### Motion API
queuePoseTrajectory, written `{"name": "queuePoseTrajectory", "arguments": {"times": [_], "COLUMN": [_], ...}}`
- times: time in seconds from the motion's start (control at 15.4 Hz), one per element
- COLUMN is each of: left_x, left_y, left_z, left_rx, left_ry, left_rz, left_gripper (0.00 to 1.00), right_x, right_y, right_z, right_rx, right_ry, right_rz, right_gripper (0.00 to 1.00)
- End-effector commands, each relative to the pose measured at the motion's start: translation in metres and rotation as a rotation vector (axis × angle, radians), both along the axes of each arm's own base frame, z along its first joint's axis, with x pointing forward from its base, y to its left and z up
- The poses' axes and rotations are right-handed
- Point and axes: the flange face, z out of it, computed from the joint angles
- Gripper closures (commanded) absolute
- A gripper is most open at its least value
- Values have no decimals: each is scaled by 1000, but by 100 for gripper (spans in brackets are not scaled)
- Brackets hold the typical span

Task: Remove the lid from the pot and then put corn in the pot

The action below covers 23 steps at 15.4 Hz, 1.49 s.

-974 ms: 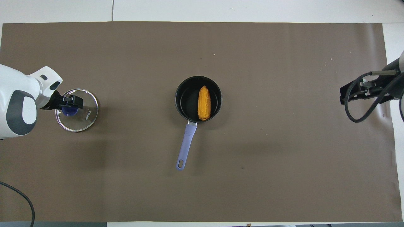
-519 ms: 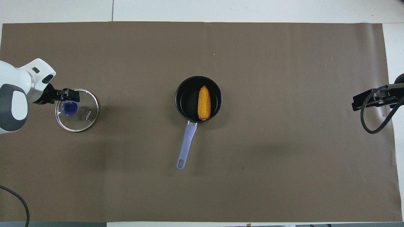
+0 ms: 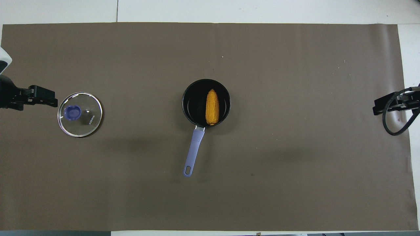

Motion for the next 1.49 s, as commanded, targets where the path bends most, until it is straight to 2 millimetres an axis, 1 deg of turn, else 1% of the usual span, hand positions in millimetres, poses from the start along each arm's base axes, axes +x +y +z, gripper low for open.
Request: {"name": "queuePoseTrajectory", "arguments": {"times": [0.0, 0.13, 0.32, 0.39, 0.45, 0.52, 0.71, 0.78, 0.84, 1.04, 1.43], "left_x": [-32, -42, -25, -17, -13, -12, -16, -18, -20, -28, -22], "left_y": [-18, -19, -21, -21, -25, -25, -26, -26, -24, -19, -22], "left_z": [4, -8, -16, -14, 13, 30, 22, 21, 24, 19, 20], "left_rx": [26, 28, 26, 26, 23, 25, 27, 27, 27, 27, 20], "left_ry": [62, 83, 66, 88, 83, 77, 99, 99, 94, 99, 75], "left_rz": [-29, -39, -45, -43, -49, -47, -45, -41, -35, -25, -33], "left_gripper": [0, 0, 0, 0, 0, 0, 0, 0, 0, 0, 0], "right_x": [-2, -3, -6, -5, -6, -8, -8, -8, -8, -7, -5], "right_y": [-8, -8, -7, -7, -8, -7, -3, -1, 0, -1, -5], "right_z": [-1, 1, 5, 6, 8, 13, 16, 19, 21, 22, 22], "right_rx": [6, 7, 9, 9, 7, 8, 10, 8, 8, 7, 22], "right_ry": [-5, -3, -3, -8, -15, -26, -32, -41, -43, -51, -63], "right_rz": [13, 17, 18, 20, 19, 20, 23, 27, 31, 28, 10], "right_gripper": [0, 0, 0, 0, 0, 0, 0, 0, 0, 0, 0]}}
